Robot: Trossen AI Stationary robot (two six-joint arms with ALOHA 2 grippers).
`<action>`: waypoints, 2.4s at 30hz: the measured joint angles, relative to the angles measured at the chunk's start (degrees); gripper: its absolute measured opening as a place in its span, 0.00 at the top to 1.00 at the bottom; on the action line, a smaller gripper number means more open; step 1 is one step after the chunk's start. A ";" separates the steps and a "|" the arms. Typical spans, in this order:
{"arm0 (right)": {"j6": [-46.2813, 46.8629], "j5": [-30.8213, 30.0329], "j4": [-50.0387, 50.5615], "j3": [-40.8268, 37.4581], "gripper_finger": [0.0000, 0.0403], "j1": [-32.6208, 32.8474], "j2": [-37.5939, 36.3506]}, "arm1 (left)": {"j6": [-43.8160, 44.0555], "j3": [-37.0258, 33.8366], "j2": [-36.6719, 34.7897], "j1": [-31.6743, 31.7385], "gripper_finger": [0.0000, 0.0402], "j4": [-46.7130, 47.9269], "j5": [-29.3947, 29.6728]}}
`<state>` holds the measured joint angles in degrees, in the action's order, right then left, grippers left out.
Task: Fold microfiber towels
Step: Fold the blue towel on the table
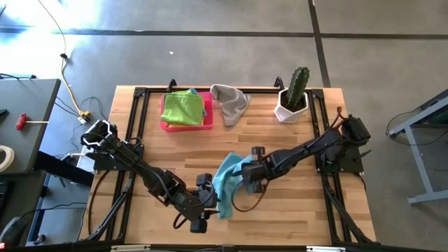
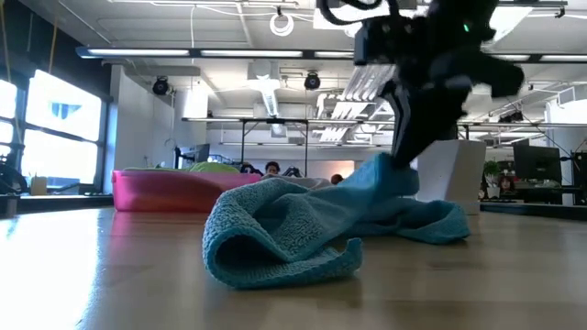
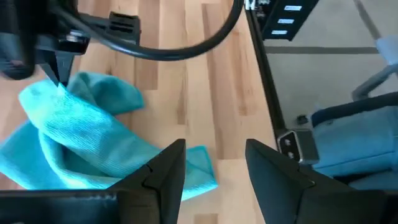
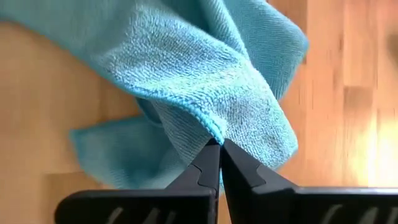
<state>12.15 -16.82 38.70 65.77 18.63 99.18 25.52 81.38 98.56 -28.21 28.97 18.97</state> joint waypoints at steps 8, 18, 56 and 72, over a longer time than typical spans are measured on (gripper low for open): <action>8.54 13.73 14.80 14.29 1.00 0.10 0.00 | -6.54 0.00 2.39 0.00 0.61 -0.10 9.74; 13.98 21.44 26.32 31.17 1.00 -2.78 -0.02 | -7.24 0.00 10.49 -0.04 0.61 -4.67 25.55; 8.18 21.77 23.19 34.67 1.00 -20.28 -0.04 | -2.14 0.00 31.06 -0.81 0.61 -34.73 54.80; 8.76 18.45 27.62 34.67 1.00 -20.67 -0.04 | -3.19 0.00 33.22 1.71 0.61 -38.76 35.01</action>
<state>20.91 1.63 66.32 100.44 -2.04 99.13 22.33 81.38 131.79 -26.50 -9.79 53.98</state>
